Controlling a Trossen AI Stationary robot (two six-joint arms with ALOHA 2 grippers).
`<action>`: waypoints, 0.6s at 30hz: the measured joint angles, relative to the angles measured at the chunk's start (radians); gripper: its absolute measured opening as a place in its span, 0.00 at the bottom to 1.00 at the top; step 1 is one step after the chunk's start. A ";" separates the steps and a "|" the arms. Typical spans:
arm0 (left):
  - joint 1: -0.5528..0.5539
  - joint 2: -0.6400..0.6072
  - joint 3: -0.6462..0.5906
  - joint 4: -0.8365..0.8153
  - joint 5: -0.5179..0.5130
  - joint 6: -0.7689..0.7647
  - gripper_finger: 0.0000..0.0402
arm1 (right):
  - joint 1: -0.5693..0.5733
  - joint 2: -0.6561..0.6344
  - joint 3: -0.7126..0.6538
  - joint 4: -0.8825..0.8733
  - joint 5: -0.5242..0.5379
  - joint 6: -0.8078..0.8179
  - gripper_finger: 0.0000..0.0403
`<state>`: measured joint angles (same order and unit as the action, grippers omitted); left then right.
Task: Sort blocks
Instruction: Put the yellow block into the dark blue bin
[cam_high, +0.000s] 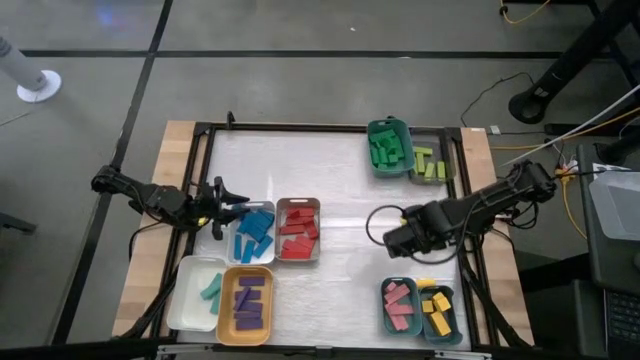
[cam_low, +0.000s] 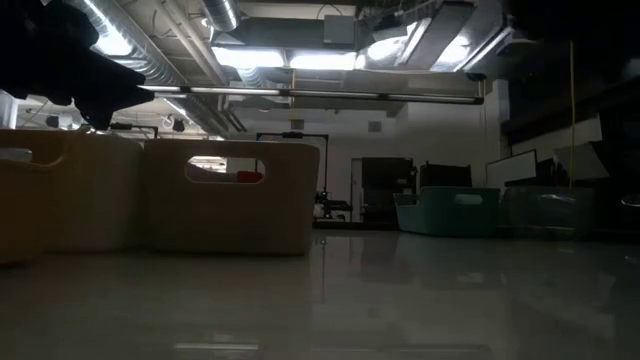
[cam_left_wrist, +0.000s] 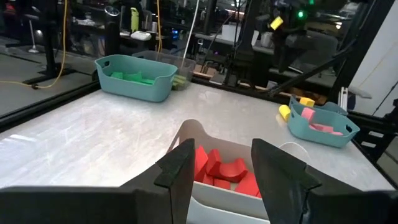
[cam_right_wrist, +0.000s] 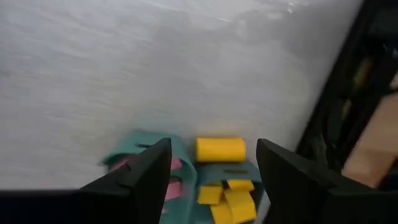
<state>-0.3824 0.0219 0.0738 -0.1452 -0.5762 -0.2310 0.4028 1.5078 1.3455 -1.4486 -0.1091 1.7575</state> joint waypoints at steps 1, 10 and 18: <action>0.000 0.000 0.000 0.000 0.000 0.000 0.37 | 0.014 0.000 -0.013 0.001 -0.017 0.020 0.59; 0.000 0.000 0.000 -0.002 0.000 0.000 0.37 | 0.105 0.000 -0.133 0.123 -0.122 0.104 0.59; 0.000 0.000 0.000 -0.003 0.000 0.000 0.37 | 0.123 0.000 -0.251 0.253 -0.221 0.125 0.59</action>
<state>-0.3824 0.0219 0.0738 -0.1482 -0.5766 -0.2310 0.5262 1.5078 1.0942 -1.1954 -0.3306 1.8821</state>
